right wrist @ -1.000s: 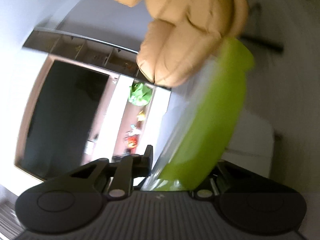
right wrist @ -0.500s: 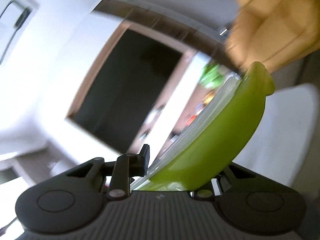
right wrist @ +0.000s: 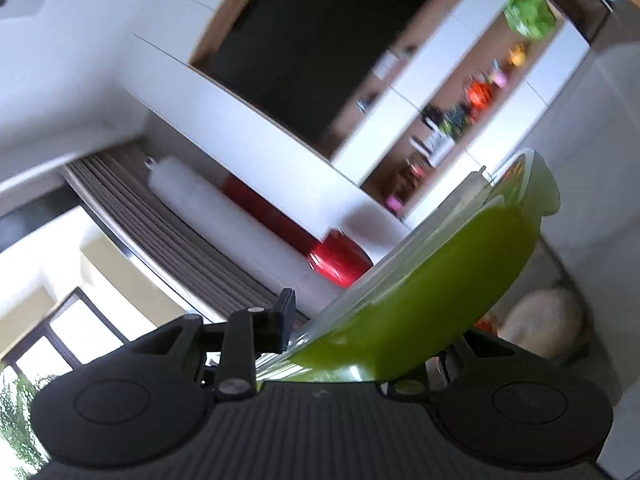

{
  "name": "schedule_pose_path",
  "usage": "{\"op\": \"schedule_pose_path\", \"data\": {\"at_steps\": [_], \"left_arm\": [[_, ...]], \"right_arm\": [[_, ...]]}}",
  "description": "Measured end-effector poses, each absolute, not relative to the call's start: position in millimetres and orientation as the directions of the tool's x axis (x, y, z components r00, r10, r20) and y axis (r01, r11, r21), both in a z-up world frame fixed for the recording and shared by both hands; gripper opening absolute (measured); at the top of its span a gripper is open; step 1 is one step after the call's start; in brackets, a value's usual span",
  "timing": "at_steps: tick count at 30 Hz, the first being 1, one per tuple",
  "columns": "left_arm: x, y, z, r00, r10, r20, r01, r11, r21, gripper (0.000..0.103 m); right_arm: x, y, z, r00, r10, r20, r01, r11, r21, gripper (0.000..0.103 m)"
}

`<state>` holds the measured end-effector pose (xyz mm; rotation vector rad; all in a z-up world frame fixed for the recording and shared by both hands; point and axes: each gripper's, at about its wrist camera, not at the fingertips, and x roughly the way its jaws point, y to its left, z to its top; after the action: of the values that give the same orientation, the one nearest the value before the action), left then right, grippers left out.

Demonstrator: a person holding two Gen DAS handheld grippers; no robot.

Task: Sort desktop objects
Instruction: 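Swing the lime green lid over with both tools, flipping it face down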

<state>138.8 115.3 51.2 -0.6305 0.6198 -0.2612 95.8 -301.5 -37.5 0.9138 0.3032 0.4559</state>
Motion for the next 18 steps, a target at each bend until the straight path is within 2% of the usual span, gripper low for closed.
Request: {"op": "schedule_pose_path", "data": {"at_steps": [3,5,8,10,12,16,18], "left_arm": [[138.0,132.6,33.7,0.740,-0.465,-0.486,0.021,0.738,-0.674,0.071],[137.5,142.6,22.3,0.705,-0.503,-0.500,0.002,0.706,-0.708,0.072],[138.6,156.1,7.3,0.655,-0.538,-0.530,-0.035,0.679,-0.733,0.074],[138.4,160.7,-2.7,0.622,-0.553,-0.555,-0.052,0.677,-0.734,0.079],[137.3,166.0,-12.6,0.600,-0.559,-0.573,-0.070,0.676,-0.733,0.082],[131.2,172.2,-19.6,0.598,-0.547,-0.586,-0.086,0.683,-0.725,0.089],[125.5,171.2,-11.4,0.623,-0.507,-0.597,-0.077,0.719,-0.691,0.089]], "right_arm": [[90.5,-296.2,-31.9,0.863,0.499,-0.077,-0.247,0.551,0.797,0.030],[82.5,-294.4,-31.5,0.860,0.500,-0.103,-0.223,0.549,0.805,0.029],[85.0,-304.8,-43.7,0.821,0.551,-0.150,-0.149,0.461,0.875,0.030],[85.4,-308.4,-54.7,0.785,0.588,-0.193,-0.075,0.399,0.914,0.032],[83.0,-307.8,-63.4,0.753,0.610,-0.247,-0.004,0.379,0.925,0.039],[84.0,-310.5,-79.0,0.735,0.609,-0.298,0.052,0.387,0.921,0.049],[82.9,-314.1,-83.3,0.729,0.602,-0.326,0.083,0.395,0.915,0.059]]}}
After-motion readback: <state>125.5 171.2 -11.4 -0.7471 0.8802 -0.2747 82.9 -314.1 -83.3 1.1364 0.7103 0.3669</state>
